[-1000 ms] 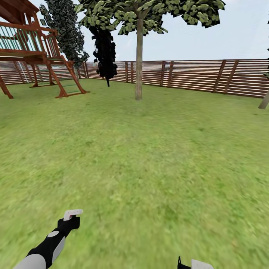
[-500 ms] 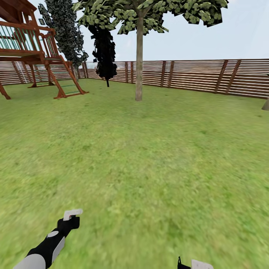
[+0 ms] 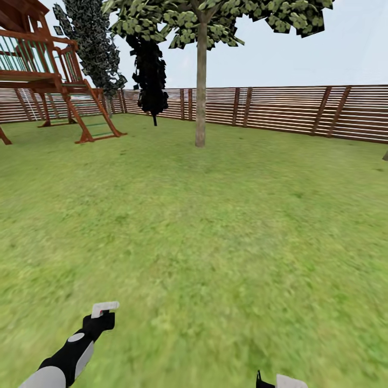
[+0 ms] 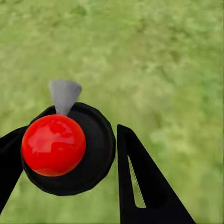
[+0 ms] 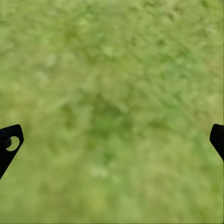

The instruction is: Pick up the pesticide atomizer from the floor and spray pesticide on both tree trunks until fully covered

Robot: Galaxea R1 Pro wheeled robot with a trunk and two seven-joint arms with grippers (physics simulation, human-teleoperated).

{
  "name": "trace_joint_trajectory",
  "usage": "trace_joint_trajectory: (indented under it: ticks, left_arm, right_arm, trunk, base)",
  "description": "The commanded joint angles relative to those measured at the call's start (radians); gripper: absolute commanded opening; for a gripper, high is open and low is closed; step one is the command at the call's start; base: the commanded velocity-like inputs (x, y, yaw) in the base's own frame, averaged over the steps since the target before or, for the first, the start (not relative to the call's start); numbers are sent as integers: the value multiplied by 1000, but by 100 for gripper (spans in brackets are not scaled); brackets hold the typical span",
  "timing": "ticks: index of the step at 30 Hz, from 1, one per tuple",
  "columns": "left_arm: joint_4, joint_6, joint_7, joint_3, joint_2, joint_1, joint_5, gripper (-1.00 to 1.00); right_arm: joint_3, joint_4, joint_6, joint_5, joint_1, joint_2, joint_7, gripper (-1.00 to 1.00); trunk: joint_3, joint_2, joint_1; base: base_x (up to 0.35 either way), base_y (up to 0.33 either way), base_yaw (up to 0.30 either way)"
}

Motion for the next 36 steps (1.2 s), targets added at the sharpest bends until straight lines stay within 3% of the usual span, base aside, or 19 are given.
trace_joint_trajectory:
  ticks: [1,36]
  left_arm:
    - [0,0,0,0,0,0,0,-100]
    - [0,1,0,0,0,0,0,-100]
  right_arm:
    - [0,0,0,0,0,0,0,100]
    - [0,0,0,0,0,0,0,100]
  trunk:
    - [0,0,0]
    - [0,0,0]
  base:
    - [340,0,0]
    - [340,0,0]
